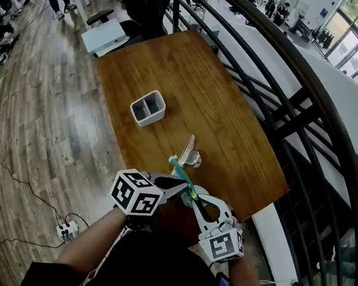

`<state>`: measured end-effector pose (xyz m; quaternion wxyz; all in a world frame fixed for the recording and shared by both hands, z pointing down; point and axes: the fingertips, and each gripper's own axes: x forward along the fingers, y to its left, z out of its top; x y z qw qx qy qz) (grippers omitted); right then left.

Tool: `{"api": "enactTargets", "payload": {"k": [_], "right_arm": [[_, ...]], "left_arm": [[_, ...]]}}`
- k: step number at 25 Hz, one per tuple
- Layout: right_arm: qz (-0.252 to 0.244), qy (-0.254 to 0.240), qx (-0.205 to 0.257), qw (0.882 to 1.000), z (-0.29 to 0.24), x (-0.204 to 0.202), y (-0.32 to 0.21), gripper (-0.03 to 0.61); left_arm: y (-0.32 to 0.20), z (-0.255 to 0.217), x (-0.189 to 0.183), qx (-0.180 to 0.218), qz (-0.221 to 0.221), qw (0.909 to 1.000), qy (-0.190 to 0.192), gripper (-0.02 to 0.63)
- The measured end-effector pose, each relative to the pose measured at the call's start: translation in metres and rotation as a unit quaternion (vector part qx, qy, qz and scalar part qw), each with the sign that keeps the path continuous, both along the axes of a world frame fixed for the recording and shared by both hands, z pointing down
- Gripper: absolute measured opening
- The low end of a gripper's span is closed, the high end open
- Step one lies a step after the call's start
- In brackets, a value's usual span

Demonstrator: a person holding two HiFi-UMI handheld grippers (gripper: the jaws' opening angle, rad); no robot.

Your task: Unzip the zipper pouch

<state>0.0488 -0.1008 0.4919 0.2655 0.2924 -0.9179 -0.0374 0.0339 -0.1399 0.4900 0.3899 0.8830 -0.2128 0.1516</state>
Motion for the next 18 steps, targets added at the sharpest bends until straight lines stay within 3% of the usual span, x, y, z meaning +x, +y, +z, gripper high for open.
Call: {"api": "enactTargets", "payload": {"k": [9, 18], "right_arm": [[0.004, -0.004, -0.010, 1.000, 0.002, 0.004, 0.001, 0.009], [0.003, -0.003, 0.004, 1.000, -0.003, 0.008, -0.002, 0.009]], "left_arm": [[-0.002, 0.001, -0.010, -0.017, -0.011, 0.9995, 0.025, 0.014], [-0.011, 0.001, -0.020, 0.001, -0.033, 0.9994, 0.002, 0.014]]}}
